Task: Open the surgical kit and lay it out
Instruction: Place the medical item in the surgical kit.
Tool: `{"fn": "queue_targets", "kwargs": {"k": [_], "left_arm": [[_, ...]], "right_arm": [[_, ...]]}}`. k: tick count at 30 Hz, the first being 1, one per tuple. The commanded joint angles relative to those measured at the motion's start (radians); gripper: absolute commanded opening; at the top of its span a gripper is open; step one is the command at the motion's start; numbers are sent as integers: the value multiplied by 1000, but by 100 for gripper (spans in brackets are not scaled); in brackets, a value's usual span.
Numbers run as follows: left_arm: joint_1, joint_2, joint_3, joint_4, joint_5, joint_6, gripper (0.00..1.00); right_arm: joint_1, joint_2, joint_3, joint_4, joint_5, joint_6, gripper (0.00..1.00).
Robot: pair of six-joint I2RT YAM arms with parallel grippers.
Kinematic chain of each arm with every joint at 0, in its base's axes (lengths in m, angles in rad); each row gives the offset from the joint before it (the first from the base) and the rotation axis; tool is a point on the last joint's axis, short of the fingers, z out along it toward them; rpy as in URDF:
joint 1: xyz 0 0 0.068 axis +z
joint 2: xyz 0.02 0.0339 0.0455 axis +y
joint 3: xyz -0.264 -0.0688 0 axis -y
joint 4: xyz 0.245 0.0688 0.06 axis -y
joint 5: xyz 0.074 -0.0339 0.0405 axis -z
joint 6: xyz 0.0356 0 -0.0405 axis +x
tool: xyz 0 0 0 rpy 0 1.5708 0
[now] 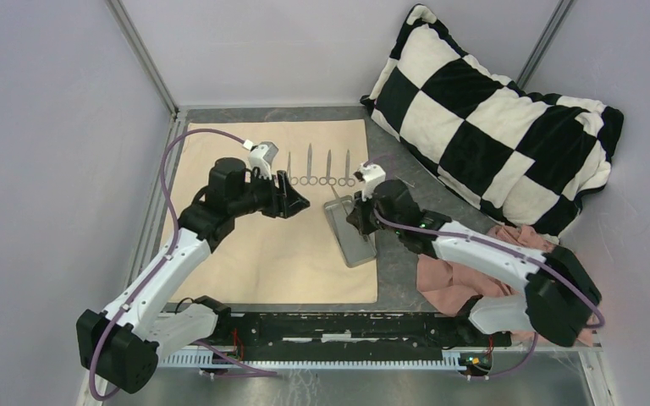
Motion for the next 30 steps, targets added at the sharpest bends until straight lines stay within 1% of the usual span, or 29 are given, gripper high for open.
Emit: {"fn": "queue_targets", "kwargs": {"k": [1,2,4,6,9,11,13,17,20,24,26,28,30], "left_arm": [[0,-51,-84,415,268,-233,62],[1,-58,-109,526,302,-299,63],[1,-67,-159,726,340,-419,64],[-2,-67,-200,909,348,-525,65],[-13,-51,-237,1107,346,-640,66],[-24,-45,-249,1175,331,-673,66],[-31,-47,-262,1201,306,-687,65],[-55,-47,-275,1244,273,-707,60],[-66,-32,-274,1249,272,-712,49],[-78,-13,-270,1237,261,-712,45],[-79,-5,-260,1227,259,-706,34],[-79,6,-242,1192,259,-687,18],[-80,18,-215,1101,250,-642,3]], "right_arm": [[-90,-181,-89,294,-312,48,0],[-118,-216,-117,385,-402,95,0],[-151,-258,-153,546,-529,180,0],[-159,-265,-148,680,-618,257,0],[-158,-237,-144,886,-700,402,0],[-159,-209,-132,966,-729,461,0],[-157,-186,-133,1040,-732,505,0],[-156,-155,-140,1116,-730,555,0],[-155,-130,-159,1196,-736,601,0],[-156,-106,-161,1236,-742,629,0],[-155,-101,-168,1242,-733,627,0],[-157,-96,-167,1220,-727,612,0],[-158,-89,-160,1173,-724,582,0]]}}
